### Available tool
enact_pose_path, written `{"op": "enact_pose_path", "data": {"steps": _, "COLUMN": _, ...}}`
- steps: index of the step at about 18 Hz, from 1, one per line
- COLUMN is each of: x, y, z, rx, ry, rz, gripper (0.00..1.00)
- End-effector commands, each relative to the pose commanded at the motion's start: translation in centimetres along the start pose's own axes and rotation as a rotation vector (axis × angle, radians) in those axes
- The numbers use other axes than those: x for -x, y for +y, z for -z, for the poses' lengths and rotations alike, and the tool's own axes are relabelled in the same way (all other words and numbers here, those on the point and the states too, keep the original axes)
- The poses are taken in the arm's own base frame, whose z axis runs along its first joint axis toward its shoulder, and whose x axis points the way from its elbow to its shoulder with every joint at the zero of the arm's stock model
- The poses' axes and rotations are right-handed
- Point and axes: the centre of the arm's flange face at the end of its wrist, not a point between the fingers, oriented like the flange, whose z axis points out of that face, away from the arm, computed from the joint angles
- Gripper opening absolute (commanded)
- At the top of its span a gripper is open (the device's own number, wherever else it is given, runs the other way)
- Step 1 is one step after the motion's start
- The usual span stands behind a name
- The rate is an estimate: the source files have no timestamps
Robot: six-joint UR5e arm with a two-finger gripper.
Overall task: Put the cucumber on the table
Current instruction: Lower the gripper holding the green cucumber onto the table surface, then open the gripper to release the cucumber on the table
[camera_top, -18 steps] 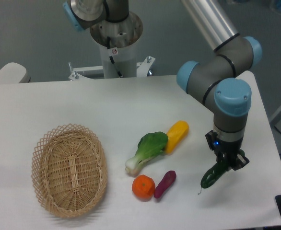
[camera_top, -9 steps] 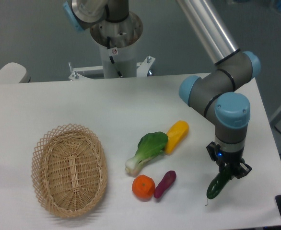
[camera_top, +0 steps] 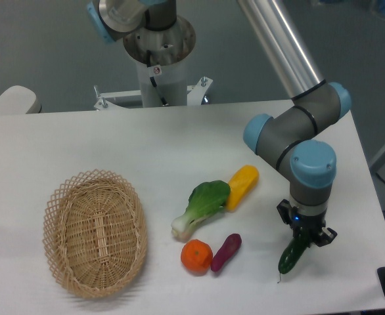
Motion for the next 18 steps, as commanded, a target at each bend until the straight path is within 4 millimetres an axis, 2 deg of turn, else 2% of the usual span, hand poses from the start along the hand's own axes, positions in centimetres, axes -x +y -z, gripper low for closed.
{"op": "enact_pose_path", "data": {"steps": 5, "x": -0.1, "y": 0.0, "z": -0.2, "rx": 0.001, "ry": 0.006, "rz": 0.010, "gripper": 0.21}}
{"op": "enact_pose_path", "data": {"steps": 6, "x": -0.1, "y": 0.0, "z": -0.1, "rx": 0.001, "ry": 0.005, "rz": 0.011, "gripper": 0.26}}
{"op": "enact_pose_path", "data": {"steps": 7, "x": 0.1, "y": 0.0, "z": 0.3, "rx": 0.000, "ry": -0.003, "rz": 0.011, "gripper": 0.49}}
{"op": "enact_pose_path", "data": {"steps": 8, "x": 0.4, "y": 0.0, "z": 0.7, "rx": -0.002, "ry": -0.012, "rz": 0.010, "gripper": 0.92}}
{"op": "enact_pose_path", "data": {"steps": 9, "x": 0.7, "y": 0.1, "z": 1.1, "rx": -0.002, "ry": -0.020, "rz": 0.013, "gripper": 1.00}}
{"op": "enact_pose_path", "data": {"steps": 13, "x": 1.6, "y": 0.2, "z": 3.6, "rx": -0.006, "ry": -0.065, "rz": 0.031, "gripper": 1.00}}
{"op": "enact_pose_path", "data": {"steps": 16, "x": 2.8, "y": 0.2, "z": 6.6, "rx": -0.019, "ry": -0.127, "rz": 0.045, "gripper": 1.00}}
{"op": "enact_pose_path", "data": {"steps": 18, "x": 3.2, "y": -0.1, "z": 7.5, "rx": -0.024, "ry": -0.145, "rz": 0.053, "gripper": 1.00}}
